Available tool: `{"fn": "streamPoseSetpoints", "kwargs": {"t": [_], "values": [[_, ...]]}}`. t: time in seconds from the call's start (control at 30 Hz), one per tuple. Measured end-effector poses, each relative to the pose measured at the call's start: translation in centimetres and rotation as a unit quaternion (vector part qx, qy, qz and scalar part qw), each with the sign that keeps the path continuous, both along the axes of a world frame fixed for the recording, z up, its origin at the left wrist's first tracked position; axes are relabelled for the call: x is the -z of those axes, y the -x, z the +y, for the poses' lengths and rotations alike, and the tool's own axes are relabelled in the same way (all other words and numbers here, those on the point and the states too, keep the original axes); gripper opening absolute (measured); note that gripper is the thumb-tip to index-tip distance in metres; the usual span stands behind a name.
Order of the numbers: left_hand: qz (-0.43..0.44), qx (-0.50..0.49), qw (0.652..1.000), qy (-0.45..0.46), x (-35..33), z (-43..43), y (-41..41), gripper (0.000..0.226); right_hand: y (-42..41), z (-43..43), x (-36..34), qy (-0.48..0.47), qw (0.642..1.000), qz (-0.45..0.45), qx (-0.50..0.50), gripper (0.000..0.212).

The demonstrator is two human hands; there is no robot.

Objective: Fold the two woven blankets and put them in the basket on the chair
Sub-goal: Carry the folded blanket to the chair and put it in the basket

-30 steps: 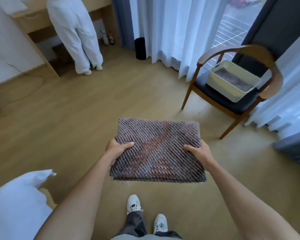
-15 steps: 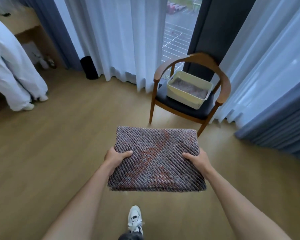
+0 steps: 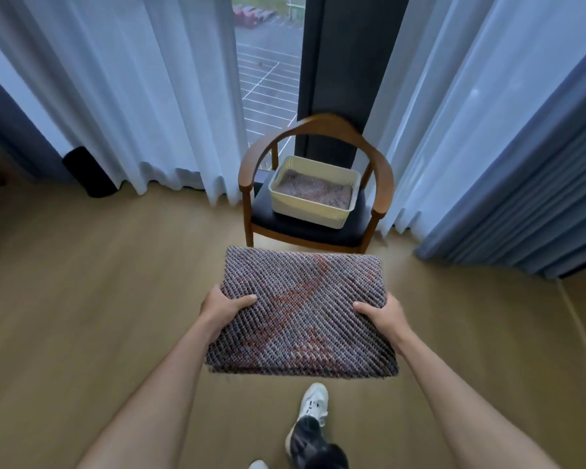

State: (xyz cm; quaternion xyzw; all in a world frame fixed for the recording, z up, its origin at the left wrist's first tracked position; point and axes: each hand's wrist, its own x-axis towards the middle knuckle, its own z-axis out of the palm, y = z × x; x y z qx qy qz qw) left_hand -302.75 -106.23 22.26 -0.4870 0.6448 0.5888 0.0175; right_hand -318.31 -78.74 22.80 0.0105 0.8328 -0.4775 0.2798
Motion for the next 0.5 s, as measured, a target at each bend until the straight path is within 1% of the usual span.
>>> {"fn": "streamPoseSetpoints", "kwargs": {"t": [0.13, 0.3, 0.4, 0.5], "values": [[-0.002, 0.021, 1.0, 0.007, 0.3, -1.3, 6.1, 0.071, 5.4, -0.7, 1.3, -0.001, 1.0, -0.006, 0.019, 0.057], [0.005, 0.023, 1.0, 0.018, 0.0, -2.7, 13.6, 0.069, 12.5, -2.3, 1.2, 0.018, 0.999, -0.026, 0.027, 0.057], [0.003, 0.027, 1.0, 0.015, -0.3, -3.5, 17.1, 0.074, 16.2, -3.2, 1.3, 0.014, 0.999, -0.026, 0.025, 0.057], [-0.003, 0.026, 1.0, 0.012, -0.4, -4.9, 20.0, 0.073, 19.3, -4.4, 1.4, 0.008, 0.999, -0.023, 0.028, 0.057]]}}
